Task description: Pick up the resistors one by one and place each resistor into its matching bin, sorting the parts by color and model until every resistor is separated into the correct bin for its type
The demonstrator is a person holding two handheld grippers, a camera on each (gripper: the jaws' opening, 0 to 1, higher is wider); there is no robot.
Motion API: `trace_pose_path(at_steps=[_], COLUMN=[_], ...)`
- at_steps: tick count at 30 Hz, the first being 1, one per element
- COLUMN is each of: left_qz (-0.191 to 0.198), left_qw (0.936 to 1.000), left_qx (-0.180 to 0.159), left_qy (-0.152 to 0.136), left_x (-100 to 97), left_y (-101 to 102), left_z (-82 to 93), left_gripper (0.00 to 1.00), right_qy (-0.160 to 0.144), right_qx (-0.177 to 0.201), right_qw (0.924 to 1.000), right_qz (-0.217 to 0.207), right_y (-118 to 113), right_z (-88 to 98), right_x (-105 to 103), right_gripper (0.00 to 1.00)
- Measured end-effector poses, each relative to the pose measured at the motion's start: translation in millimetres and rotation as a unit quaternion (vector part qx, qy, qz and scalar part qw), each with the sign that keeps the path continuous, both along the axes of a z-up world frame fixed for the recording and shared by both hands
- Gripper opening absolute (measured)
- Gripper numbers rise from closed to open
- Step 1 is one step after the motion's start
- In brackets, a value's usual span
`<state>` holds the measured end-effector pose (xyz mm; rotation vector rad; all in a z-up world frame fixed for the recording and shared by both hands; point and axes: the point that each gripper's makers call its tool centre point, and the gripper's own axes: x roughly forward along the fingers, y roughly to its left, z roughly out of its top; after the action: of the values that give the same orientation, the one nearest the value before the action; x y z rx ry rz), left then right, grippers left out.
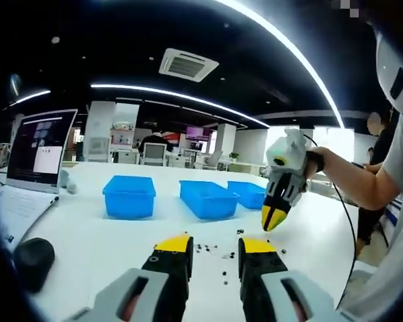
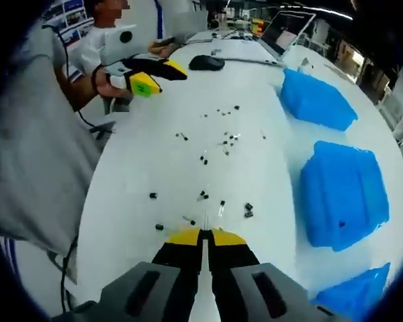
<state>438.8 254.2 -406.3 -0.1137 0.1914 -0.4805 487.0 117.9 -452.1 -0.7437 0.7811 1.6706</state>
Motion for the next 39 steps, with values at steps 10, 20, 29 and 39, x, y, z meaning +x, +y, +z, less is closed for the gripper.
trace_pose_path(at_steps=[10,20,29,39], left_qz=[0.007,0.005,0.0,0.004], left_qw=[0.9999,1.0,1.0,0.9999], left_qx=[0.002,0.002,0.003,0.009], left_qy=[0.009,0.007,0.009,0.004], left_x=[1.2,5.2,3.3,-3.0], left_y=[5.9,3.4,1.4,4.4], left_z=[-6.4,-3.8,-5.4,-2.1], left_gripper=[0.29,0.29,0.29,0.29], right_qy=[0.057,0.048,-0.056,-0.159], right_qx=[0.146,0.304,0.431,0.401], right_qw=[0.9871,0.945,0.8543,0.8269], right_qz=[-0.031,-0.112,-0.286,-0.361], right_y=[23.6,46.1,47.2,35.5], right_z=[36.0,65.7,115.7,111.4], right_x=[4.9,55.7,139.1,183.6], right_gripper=[0.06,0.07,0.07,0.07])
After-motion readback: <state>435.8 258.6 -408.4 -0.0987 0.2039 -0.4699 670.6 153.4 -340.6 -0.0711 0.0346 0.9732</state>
